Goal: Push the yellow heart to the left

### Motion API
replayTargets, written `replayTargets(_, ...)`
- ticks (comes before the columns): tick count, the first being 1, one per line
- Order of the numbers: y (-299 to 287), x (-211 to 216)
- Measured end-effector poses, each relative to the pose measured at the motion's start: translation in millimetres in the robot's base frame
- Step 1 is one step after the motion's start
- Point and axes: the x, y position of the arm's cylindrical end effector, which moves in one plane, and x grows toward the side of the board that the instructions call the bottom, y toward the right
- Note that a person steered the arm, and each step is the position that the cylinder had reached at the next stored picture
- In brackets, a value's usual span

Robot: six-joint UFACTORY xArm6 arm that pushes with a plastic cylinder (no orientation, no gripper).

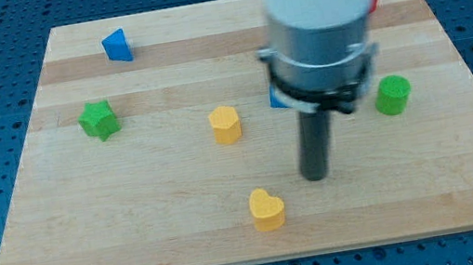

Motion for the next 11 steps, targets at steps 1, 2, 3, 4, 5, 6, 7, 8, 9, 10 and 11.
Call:
replayTargets(1, -2, 12)
replayTargets(2, -24, 48)
replayTargets(3, -26, 49)
replayTargets(4, -30, 48)
replayTargets(5, -53, 48)
replayTargets(6, -77, 48)
replayTargets(7, -102, 48)
replayTargets(8, -125, 48)
replayTargets(9, -154, 48)
replayTargets(10, -189, 48)
replayTargets(11, -235, 48)
